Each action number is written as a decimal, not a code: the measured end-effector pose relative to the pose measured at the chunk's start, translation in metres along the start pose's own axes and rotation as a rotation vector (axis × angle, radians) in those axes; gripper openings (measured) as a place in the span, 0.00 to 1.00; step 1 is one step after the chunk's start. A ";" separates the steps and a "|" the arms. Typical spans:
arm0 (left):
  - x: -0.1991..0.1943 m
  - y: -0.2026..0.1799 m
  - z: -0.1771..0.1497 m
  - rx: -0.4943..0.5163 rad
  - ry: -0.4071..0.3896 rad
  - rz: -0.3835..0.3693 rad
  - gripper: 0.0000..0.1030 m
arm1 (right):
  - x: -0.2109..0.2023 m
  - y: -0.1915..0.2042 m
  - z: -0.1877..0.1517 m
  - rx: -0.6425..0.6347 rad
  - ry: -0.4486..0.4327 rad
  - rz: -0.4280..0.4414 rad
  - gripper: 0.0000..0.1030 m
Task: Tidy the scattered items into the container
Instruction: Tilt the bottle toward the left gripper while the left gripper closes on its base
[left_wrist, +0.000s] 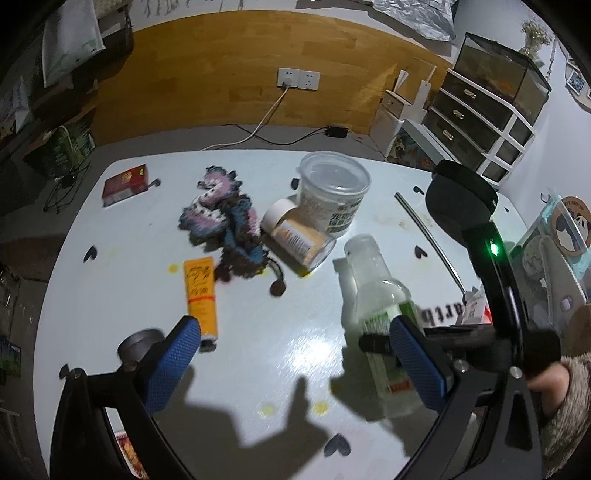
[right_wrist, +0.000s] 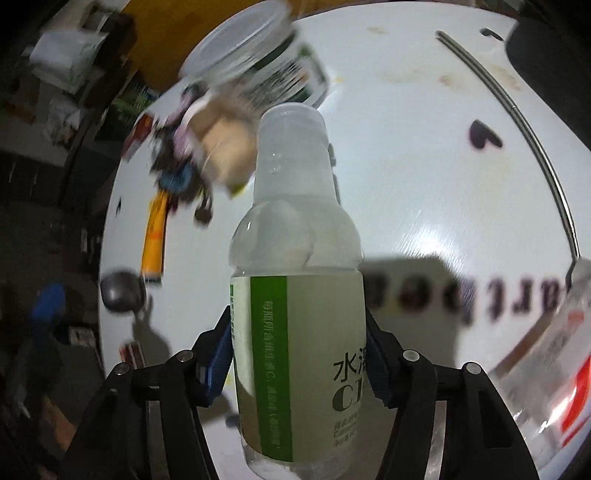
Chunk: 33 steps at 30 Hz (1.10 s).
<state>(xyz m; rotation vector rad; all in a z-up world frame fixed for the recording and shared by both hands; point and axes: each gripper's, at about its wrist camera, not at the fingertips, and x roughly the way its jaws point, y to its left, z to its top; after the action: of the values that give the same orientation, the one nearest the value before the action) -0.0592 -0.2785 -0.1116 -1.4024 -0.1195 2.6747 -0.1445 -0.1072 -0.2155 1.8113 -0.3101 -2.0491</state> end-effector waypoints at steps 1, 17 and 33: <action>-0.002 0.002 -0.003 -0.001 0.000 0.001 0.99 | 0.002 0.006 -0.005 -0.037 0.006 -0.018 0.59; -0.005 0.013 -0.054 -0.002 0.069 -0.041 0.99 | -0.002 0.043 -0.121 -0.731 0.118 -0.245 0.57; -0.001 -0.033 -0.111 0.382 0.135 -0.175 0.82 | -0.012 0.017 -0.155 -1.237 0.267 -0.332 0.57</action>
<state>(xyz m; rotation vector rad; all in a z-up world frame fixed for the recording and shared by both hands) 0.0352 -0.2446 -0.1693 -1.3688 0.2556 2.2979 0.0115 -0.1039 -0.2193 1.2720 1.1409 -1.4819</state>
